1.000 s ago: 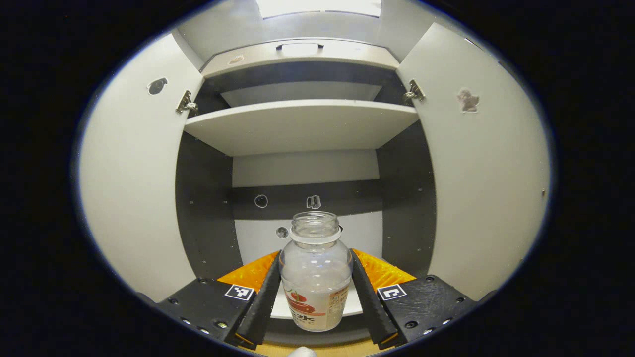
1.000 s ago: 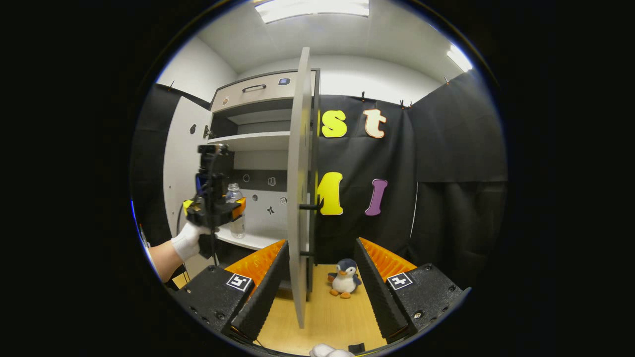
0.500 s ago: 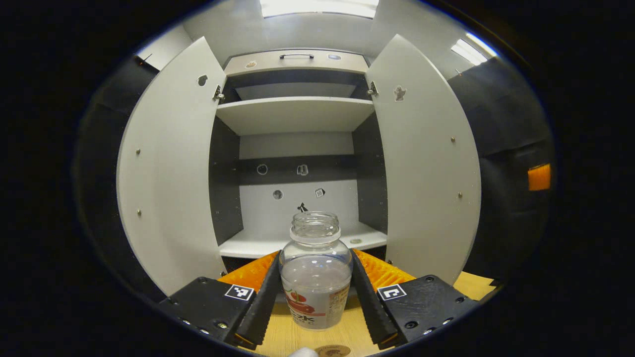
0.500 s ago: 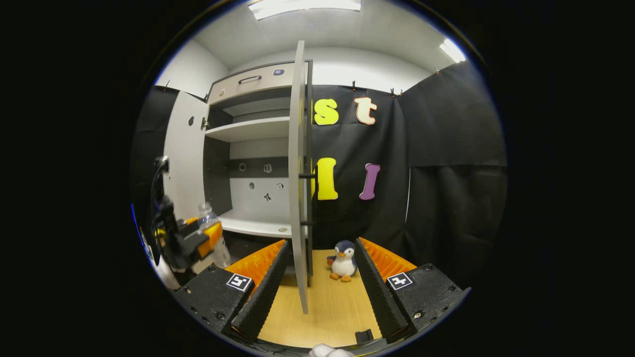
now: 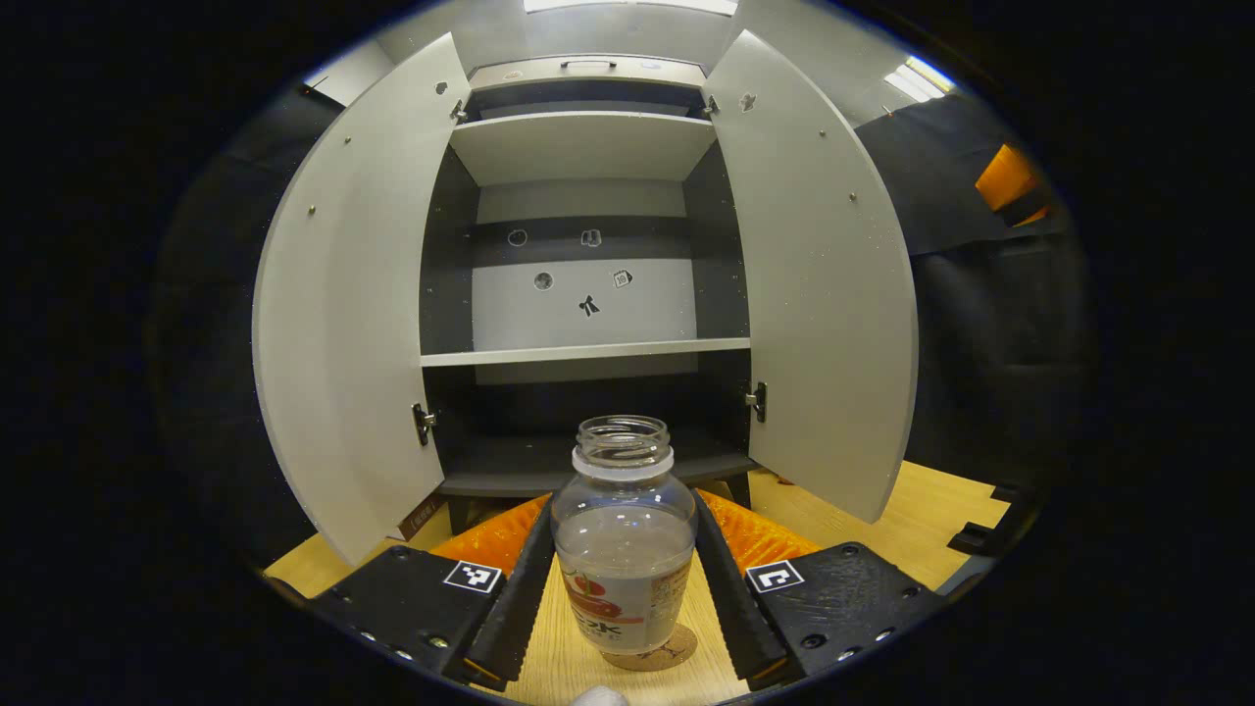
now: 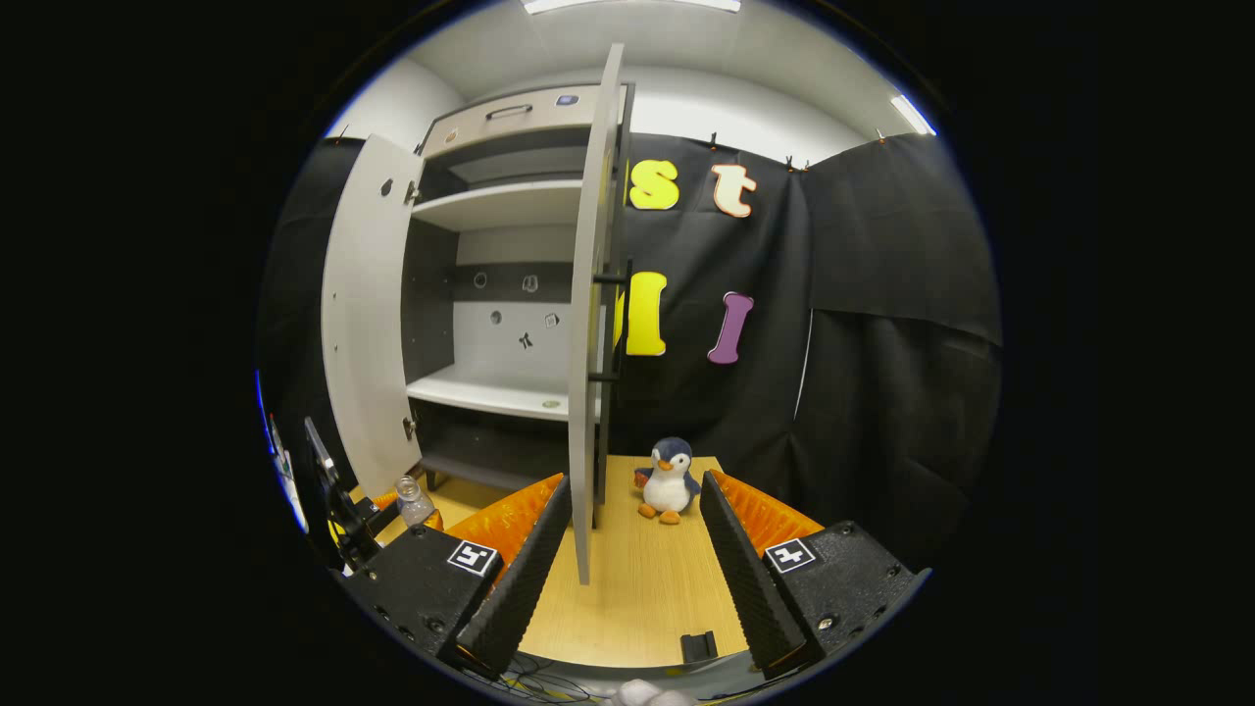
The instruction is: Grasp the bottle in the cabinet with the left hand and place it on the coaster, then close the right door with the right hand and the left door with the left hand.
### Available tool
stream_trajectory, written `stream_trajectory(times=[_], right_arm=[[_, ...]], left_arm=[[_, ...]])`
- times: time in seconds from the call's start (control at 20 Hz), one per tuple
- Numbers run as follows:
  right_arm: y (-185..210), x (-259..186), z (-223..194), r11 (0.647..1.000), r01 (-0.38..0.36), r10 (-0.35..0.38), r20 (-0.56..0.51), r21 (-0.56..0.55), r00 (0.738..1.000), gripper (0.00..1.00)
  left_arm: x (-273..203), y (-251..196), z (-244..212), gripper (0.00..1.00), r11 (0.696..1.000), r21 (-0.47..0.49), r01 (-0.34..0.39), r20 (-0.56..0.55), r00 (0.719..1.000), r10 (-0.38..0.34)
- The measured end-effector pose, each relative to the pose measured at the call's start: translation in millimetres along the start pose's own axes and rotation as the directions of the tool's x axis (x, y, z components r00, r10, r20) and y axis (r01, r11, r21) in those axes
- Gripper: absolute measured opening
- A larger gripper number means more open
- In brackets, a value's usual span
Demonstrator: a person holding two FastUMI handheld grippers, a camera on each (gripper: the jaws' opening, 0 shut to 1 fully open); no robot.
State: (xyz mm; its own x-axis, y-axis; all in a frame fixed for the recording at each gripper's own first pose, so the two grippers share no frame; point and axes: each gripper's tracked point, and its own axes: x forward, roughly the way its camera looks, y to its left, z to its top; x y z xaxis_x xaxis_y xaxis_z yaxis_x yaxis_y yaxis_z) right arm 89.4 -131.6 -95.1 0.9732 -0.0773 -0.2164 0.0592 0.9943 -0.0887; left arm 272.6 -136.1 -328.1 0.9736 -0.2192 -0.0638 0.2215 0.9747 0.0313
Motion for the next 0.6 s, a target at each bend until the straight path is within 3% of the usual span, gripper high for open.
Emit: stream_trajectory(times=[0.4, 0.6], right_arm=[[19, 20, -15, 0.996, -0.075, 0.073, -0.052, -0.038, 0.996, 0.82], [24, 24, -18, 0.995, -0.092, 0.088, -0.065, -0.048, 0.994, 0.82]], left_arm=[[26, -8, -83, 0.75, 0.999, -0.054, -0.003, -0.064, 0.998, 0.000], [30, -9, -78, 0.76, 0.998, -0.056, -0.004, -0.032, 0.999, 0.003]])
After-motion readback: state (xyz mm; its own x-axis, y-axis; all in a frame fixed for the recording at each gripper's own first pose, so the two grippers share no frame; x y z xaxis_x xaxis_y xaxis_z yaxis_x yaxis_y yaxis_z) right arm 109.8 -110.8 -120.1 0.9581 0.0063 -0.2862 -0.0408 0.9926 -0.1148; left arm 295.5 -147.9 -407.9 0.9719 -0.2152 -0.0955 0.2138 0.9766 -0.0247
